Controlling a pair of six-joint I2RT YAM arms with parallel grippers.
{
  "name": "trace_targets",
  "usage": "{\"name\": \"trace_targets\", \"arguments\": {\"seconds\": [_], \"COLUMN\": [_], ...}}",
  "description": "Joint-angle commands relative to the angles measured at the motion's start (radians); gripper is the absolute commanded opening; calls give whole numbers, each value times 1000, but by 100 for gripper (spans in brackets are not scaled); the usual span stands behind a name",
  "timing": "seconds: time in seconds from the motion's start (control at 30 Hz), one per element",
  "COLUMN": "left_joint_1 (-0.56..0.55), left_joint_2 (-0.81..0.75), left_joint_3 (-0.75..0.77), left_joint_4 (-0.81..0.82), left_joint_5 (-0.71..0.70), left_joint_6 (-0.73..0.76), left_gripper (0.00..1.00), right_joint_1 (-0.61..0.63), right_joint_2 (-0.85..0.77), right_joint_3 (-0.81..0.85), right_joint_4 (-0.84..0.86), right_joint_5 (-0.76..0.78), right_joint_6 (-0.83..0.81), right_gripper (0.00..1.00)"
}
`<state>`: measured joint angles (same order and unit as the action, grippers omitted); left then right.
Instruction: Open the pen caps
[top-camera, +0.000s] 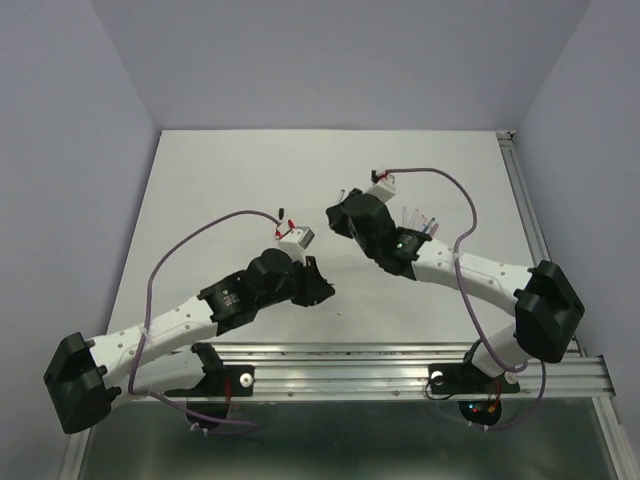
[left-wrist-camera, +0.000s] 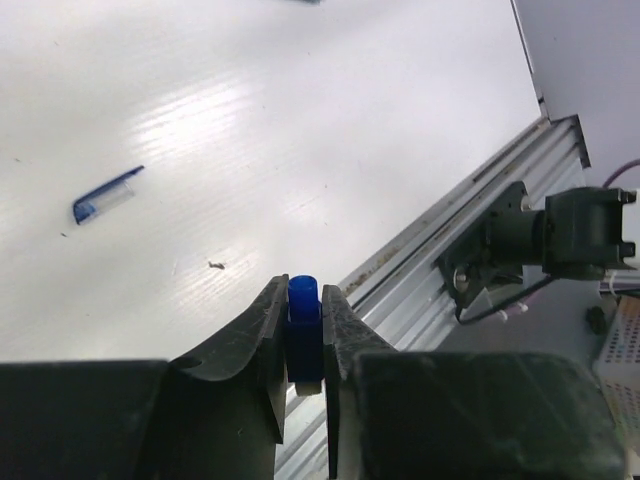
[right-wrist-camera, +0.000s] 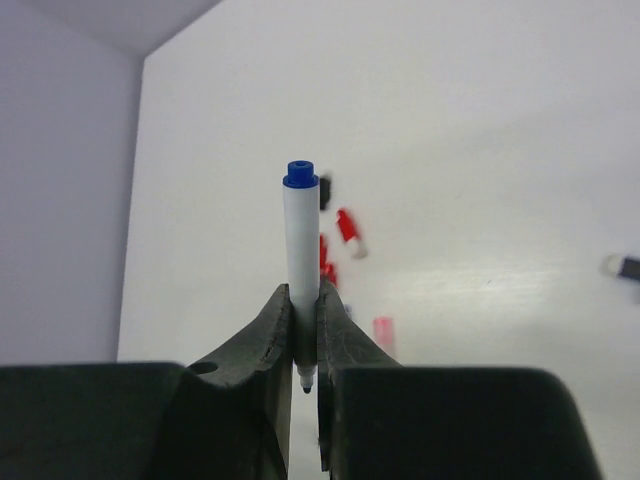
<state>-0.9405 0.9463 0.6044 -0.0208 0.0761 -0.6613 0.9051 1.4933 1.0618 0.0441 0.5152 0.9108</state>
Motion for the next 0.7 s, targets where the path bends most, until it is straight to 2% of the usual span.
{"name": "trace_targets", "arguments": {"seconds": [0.0, 0.13, 0.3, 0.47, 0.67], "left_joint_1": [-24, -26, -14, 77, 210], "left_joint_2": [-40, -50, 64, 235, 419], "left_joint_3": [-41, -52, 18, 132, 221], "left_joint_4": [64, 33, -108, -180, -214], "left_joint_5": [45, -15, -166, -200, -229], "left_joint_6": [-55, -86, -115, -107, -87], "left_gripper": [0, 0, 0, 0, 0], "right_joint_1": [-156, -166, -167, -176, -186], "right_joint_2": [45, 58, 1, -94, -148], "right_joint_3": [130, 153, 11, -207, -348], "right_joint_4": [-92, -137, -202, -265, -317], "right_joint_5": [111, 101, 69, 52, 26], "right_joint_6": [-52, -122, -193, -129, -32], "right_gripper": [1, 1, 3, 6, 9]}}
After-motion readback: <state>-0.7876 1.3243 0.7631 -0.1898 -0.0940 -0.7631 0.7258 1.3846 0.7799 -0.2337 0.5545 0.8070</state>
